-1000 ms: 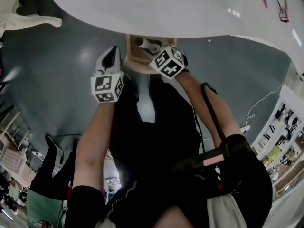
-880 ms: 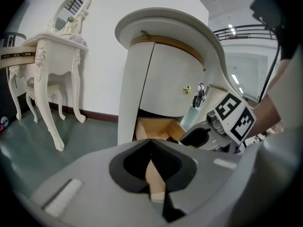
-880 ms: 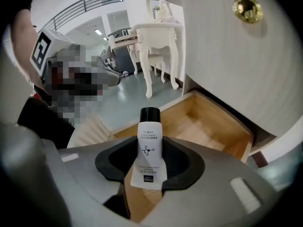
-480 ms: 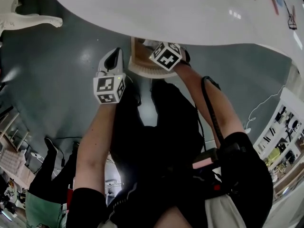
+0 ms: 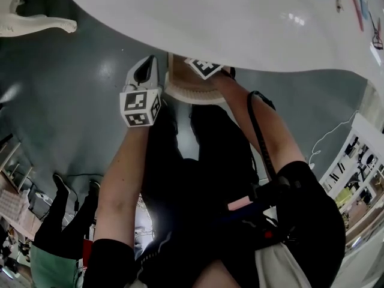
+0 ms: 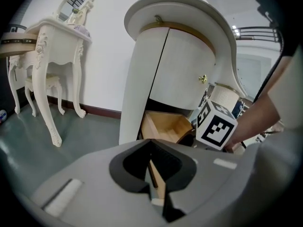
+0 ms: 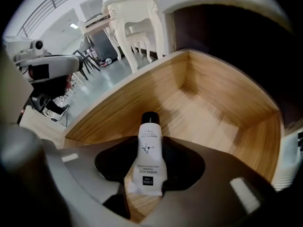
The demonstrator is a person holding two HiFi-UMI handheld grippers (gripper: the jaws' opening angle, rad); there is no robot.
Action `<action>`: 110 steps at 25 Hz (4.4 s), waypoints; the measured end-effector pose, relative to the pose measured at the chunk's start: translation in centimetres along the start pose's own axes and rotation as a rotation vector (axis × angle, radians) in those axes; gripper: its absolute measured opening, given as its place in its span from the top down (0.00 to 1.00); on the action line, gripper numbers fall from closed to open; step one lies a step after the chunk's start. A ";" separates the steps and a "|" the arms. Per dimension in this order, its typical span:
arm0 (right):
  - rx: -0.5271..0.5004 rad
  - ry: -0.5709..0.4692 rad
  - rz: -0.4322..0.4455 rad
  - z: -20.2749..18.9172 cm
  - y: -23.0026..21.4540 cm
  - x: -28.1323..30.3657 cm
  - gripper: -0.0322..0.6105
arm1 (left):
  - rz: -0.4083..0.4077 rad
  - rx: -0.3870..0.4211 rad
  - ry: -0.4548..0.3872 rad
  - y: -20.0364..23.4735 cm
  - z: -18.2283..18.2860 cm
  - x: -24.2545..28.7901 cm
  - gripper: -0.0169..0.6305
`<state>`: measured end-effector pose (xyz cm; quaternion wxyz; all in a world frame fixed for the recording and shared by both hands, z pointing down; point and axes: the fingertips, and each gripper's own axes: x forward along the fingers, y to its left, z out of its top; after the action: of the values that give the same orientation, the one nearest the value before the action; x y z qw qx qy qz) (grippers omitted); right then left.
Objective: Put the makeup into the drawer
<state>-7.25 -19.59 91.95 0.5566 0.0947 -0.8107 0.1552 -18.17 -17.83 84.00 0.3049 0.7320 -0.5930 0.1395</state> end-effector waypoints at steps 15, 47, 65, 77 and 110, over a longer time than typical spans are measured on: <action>0.062 -0.047 -0.004 1.8 0.6 -2.9 0.55 | 0.032 -0.026 -0.022 1.8 1.0 -1.3 0.97; 0.187 -0.220 0.006 5.1 4.6 -18.9 0.95 | 0.031 0.029 0.002 -8.0 13.2 -11.8 0.97; 0.253 -0.436 -0.034 7.6 9.3 -36.9 0.95 | -0.024 0.068 0.010 -14.9 21.1 -21.4 0.97; 0.278 -0.706 -0.056 11.7 11.2 -50.1 0.95 | -0.067 0.080 -0.066 -18.0 29.2 -28.6 0.97; 0.273 -1.055 -0.282 15.3 11.0 -65.0 0.95 | -0.160 0.192 -0.247 -20.2 39.6 -35.8 0.97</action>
<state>-0.64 -16.01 24.64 0.0740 0.3383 -0.9312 0.1143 -14.42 -11.79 27.40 0.1685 0.8143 -0.5497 0.0796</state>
